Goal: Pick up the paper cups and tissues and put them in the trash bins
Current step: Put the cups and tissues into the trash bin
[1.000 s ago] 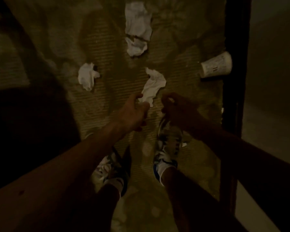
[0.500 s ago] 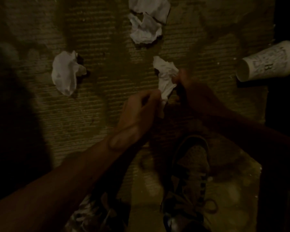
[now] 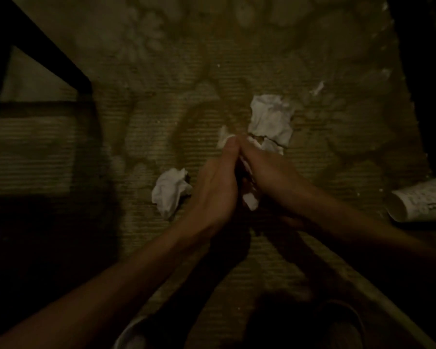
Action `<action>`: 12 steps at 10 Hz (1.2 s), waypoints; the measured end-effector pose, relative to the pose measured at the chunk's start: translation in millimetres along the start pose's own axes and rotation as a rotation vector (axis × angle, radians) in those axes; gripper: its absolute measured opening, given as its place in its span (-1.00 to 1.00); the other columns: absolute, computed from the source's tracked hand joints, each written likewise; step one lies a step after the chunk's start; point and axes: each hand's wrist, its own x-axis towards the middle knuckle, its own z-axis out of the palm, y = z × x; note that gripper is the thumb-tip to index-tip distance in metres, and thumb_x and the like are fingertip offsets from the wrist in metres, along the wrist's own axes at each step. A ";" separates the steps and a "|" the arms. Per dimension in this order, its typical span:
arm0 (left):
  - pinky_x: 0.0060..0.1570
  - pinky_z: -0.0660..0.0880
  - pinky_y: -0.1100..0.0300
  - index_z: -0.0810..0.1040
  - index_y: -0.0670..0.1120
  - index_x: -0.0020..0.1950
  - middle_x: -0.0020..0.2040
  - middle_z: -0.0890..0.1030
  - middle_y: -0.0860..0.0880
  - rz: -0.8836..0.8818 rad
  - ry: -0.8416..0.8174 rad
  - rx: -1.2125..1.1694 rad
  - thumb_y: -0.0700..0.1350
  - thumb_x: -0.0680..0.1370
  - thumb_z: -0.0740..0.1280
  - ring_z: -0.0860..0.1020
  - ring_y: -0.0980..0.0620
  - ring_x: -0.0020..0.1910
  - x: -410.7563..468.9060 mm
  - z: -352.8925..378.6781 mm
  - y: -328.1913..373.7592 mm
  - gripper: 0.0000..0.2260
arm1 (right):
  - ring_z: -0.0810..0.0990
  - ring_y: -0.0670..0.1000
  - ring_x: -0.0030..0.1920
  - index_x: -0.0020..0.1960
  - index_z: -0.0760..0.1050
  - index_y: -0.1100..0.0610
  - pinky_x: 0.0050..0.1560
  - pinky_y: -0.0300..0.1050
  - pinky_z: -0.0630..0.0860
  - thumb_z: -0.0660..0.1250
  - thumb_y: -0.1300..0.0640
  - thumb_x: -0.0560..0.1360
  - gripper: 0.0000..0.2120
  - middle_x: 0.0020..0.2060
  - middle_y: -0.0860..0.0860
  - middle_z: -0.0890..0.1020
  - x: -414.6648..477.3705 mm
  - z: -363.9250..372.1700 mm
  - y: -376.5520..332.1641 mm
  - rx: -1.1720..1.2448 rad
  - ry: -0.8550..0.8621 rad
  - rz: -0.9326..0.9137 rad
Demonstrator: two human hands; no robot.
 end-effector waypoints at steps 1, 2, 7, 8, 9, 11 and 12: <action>-0.25 0.55 0.15 0.64 -0.05 -0.27 -0.33 0.68 -0.07 0.084 0.051 0.133 0.20 0.54 0.06 0.66 0.04 -0.28 11.6 -20.8 16.6 -0.52 | 0.55 -0.04 -0.41 -0.20 0.41 0.19 -0.40 -0.20 0.46 0.32 0.23 0.57 -0.81 -0.35 0.14 0.56 1.3 6.5 -18.0 0.044 -0.015 -0.041; -0.54 0.35 0.33 0.63 -0.06 -0.35 -0.48 0.60 0.05 0.145 0.152 0.179 0.08 0.59 0.24 0.50 0.21 -0.54 11.8 -35.7 22.2 -0.60 | 0.56 -0.05 -0.45 -0.21 0.41 0.19 -0.44 -0.20 0.46 0.33 0.26 0.55 -0.82 -0.35 0.16 0.57 -6.2 14.2 -36.8 0.071 -0.033 -0.069; -0.21 0.31 0.27 0.62 0.06 0.11 0.04 0.52 -0.04 0.116 0.051 0.925 0.03 0.57 0.35 0.42 0.11 -0.07 -4.3 -93.0 -57.2 -0.84 | 0.37 -0.06 -0.47 -0.22 0.46 0.15 -0.50 -0.22 0.23 0.19 0.15 0.53 -0.82 -0.47 0.02 0.51 -28.5 2.5 -58.4 0.221 -0.163 0.024; -0.17 0.46 0.08 0.64 -0.02 -0.05 -0.10 0.59 -0.04 0.138 0.038 0.949 0.00 0.59 0.32 0.51 0.03 -0.13 -2.2 -90.7 -55.0 -0.85 | 0.37 -0.08 -0.48 -0.25 0.46 0.09 -0.53 -0.24 0.24 0.30 0.05 0.54 -0.79 -0.43 0.01 0.45 -31.2 1.4 -49.9 0.160 -0.155 0.052; -0.14 0.54 0.00 0.60 -0.02 -0.06 -0.18 0.63 0.00 0.142 0.052 0.809 0.00 0.62 0.27 0.58 0.03 -0.20 -0.9 -83.4 -41.0 -0.83 | 0.35 -0.12 -0.53 -0.19 0.45 0.10 -0.56 -0.27 0.24 0.33 0.07 0.55 -0.82 -0.47 -0.02 0.41 -34.2 -1.9 -43.8 0.136 -0.131 0.056; -0.36 0.52 0.19 0.59 -0.19 -0.08 -0.26 0.63 -0.22 -0.054 0.123 0.289 0.05 0.62 0.25 0.62 -0.04 -0.33 -1.5 -57.3 -9.7 -0.68 | 0.40 -0.04 -0.44 -0.10 0.36 0.15 -0.51 -0.25 0.30 0.18 0.18 0.64 -0.86 -0.37 0.07 0.42 -42.0 -7.0 -34.5 0.266 -0.146 0.086; -0.11 0.59 -0.06 0.60 -0.29 0.01 -0.09 0.66 -0.31 -0.012 0.143 0.114 0.05 0.63 0.22 0.65 -0.25 -0.10 -1.4 -48.2 9.2 -0.60 | 0.40 -0.02 -0.41 -0.10 0.37 0.16 -0.43 -0.19 0.31 0.10 0.23 0.65 -0.83 -0.38 0.05 0.40 -45.5 -5.6 -29.9 0.319 -0.171 0.106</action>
